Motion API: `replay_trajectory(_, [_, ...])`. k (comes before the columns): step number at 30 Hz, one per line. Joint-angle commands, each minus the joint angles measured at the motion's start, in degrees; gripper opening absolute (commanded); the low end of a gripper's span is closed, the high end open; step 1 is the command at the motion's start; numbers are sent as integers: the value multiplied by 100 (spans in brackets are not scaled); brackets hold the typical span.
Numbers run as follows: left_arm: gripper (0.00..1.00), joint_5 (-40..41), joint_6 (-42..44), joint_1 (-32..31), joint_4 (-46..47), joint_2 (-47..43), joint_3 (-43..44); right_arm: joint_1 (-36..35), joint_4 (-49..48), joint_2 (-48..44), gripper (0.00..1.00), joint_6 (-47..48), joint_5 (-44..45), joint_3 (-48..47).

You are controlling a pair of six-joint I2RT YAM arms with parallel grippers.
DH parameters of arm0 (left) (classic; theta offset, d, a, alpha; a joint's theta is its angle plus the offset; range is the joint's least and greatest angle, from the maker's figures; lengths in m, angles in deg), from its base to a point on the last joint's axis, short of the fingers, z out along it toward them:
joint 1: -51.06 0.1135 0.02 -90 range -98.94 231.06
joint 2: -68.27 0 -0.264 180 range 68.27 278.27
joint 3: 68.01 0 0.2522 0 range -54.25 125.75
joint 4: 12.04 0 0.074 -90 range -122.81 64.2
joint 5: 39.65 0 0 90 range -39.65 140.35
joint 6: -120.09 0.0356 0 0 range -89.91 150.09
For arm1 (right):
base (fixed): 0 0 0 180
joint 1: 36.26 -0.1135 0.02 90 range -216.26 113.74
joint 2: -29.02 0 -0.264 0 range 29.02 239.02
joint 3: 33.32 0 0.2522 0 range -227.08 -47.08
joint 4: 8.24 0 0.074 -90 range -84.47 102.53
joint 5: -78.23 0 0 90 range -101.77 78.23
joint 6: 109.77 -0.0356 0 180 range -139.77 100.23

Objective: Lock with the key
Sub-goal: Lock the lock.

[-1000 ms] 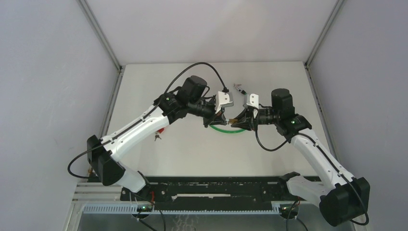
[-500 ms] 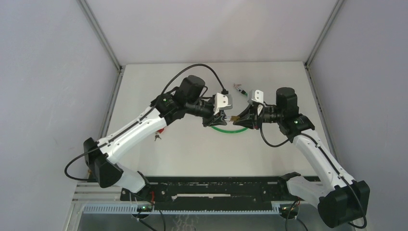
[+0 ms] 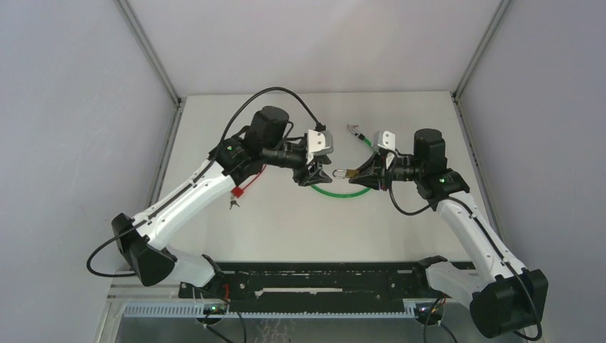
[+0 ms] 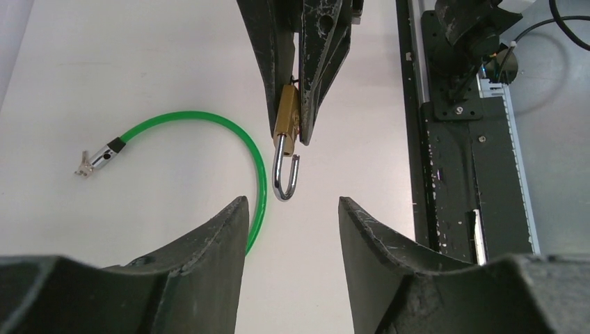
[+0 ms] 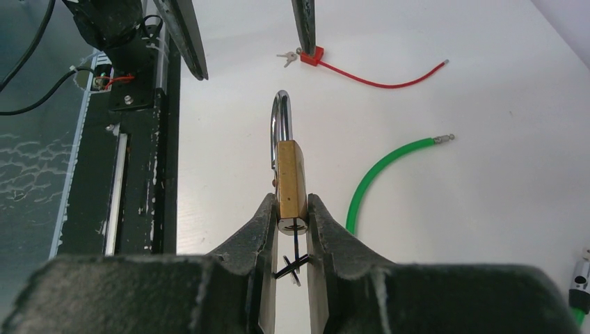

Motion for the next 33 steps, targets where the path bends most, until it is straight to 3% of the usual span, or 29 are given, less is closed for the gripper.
replay_trajectory(1, [55,-185,-195,15,290,21,-130,66,-236,-136,0,-112,-324,-228])
replay_trajectory(9, [54,-221,-161,15,190,355,58,71,-289,-182,0,-204,-450,-227])
replay_trajectory(17, [33,-413,-264,6,156,583,123,71,-297,-186,0,-220,-479,-227])
replay_trajectory(26, [37,-434,-330,6,172,490,116,79,-251,-124,0,-133,-422,-232])
replay_trajectory(33, [30,-482,-458,-3,198,472,111,80,-235,-119,0,-115,-389,-234])
